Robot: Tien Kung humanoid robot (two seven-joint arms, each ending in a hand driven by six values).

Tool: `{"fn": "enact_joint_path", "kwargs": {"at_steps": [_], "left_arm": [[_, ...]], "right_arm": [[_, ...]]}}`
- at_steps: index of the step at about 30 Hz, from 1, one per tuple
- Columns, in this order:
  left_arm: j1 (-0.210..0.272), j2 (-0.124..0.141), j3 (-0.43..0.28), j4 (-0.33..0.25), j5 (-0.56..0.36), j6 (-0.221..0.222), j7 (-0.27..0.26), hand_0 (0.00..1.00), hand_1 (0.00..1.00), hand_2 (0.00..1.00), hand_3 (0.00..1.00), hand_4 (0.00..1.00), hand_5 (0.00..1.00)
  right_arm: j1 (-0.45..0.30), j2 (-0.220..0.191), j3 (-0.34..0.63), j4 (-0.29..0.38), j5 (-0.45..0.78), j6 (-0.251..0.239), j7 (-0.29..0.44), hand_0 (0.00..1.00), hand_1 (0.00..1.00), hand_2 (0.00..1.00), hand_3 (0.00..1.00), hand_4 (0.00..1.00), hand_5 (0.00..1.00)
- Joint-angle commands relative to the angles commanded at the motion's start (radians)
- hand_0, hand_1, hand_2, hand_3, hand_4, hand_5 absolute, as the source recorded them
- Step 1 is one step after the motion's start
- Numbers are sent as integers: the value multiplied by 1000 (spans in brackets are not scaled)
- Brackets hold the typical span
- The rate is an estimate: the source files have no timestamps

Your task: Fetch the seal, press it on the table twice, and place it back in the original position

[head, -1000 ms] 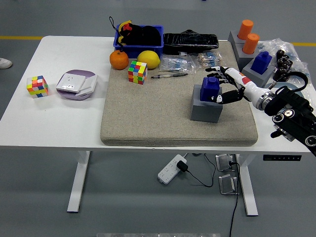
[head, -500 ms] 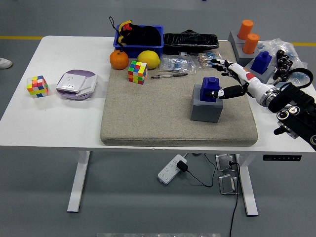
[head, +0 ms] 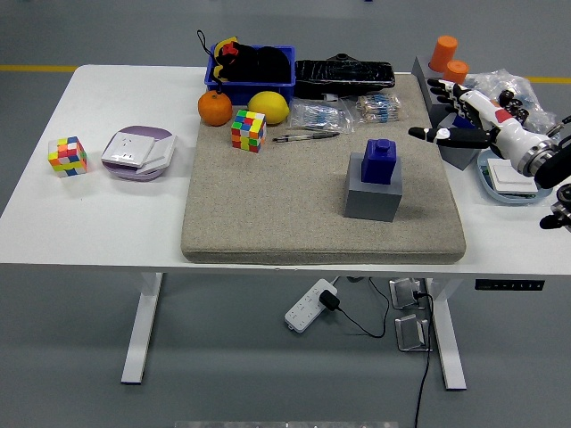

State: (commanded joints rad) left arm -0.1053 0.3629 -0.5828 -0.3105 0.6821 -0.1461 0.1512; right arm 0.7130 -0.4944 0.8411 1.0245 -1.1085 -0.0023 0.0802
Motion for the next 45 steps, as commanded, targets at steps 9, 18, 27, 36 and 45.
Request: {"fn": "enact_joint_path", "kwargs": {"at_steps": [9, 18, 27, 36, 45], "left_arm": [[-1, -6, -6, 5, -1, 2, 1, 819, 800, 766, 815, 778, 277], [-7, -7, -14, 6, 2, 4, 0, 819, 800, 766, 815, 778, 277], [-7, -8, -20, 6, 4, 4, 0, 819, 800, 766, 815, 778, 280], [-5, -8, -23, 6, 4, 5, 0, 819, 800, 765, 815, 774, 278], [0, -12, -22, 7, -2, 6, 1, 819, 799, 765, 816, 773, 280]], "right_arm": [[-73, -85, 147, 52, -27, 16, -75, 951, 919, 905, 901, 998, 785], [-143, -136, 274, 107, -22, 39, -93, 873, 825, 795, 775, 998, 742], [-172, -144, 350, 125, -69, 52, -132, 886, 861, 831, 835, 998, 739], [-187, -147, 389, 130, -83, 60, -148, 924, 897, 879, 897, 998, 777], [-194, -143, 399, 136, -98, 55, -150, 920, 893, 876, 885, 998, 776]]}}
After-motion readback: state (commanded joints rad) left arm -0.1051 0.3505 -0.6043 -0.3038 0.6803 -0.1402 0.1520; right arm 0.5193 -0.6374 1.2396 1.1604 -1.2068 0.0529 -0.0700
